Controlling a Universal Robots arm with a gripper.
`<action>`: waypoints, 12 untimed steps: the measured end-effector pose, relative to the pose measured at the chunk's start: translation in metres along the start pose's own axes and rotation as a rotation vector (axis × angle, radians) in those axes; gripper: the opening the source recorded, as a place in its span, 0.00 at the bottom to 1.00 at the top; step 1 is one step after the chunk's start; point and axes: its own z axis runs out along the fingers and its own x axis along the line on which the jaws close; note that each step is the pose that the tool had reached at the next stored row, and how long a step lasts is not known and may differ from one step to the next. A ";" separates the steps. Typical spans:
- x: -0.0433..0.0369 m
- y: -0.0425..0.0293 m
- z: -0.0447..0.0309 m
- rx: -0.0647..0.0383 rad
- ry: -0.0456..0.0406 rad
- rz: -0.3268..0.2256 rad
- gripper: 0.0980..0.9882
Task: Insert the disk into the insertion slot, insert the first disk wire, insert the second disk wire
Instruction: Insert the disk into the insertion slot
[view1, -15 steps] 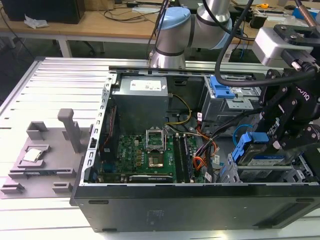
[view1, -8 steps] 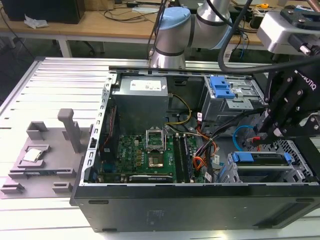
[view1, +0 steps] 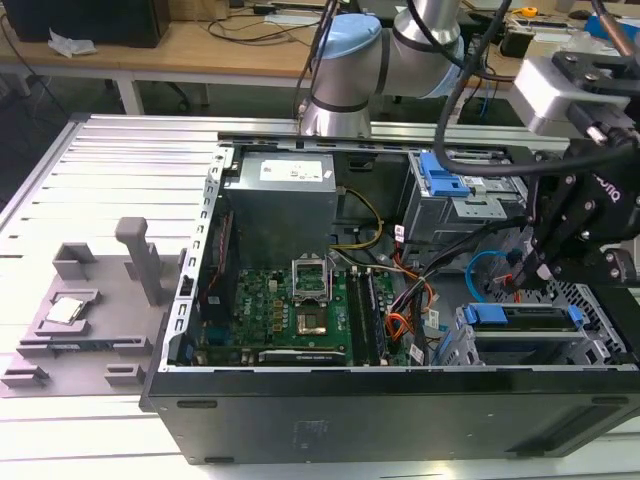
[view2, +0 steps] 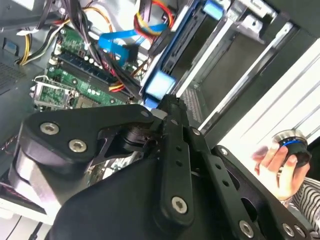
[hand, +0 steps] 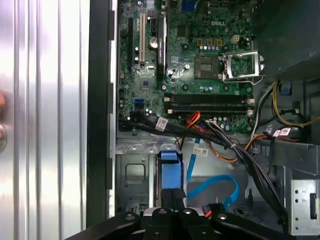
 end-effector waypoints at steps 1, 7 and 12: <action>-0.0001 -0.0036 0.0007 -0.003 0.0002 0.000 0.01; -0.0003 -0.0157 0.0012 -0.010 0.0004 -0.001 0.01; -0.0003 -0.0158 0.0012 -0.010 0.0004 -0.001 0.01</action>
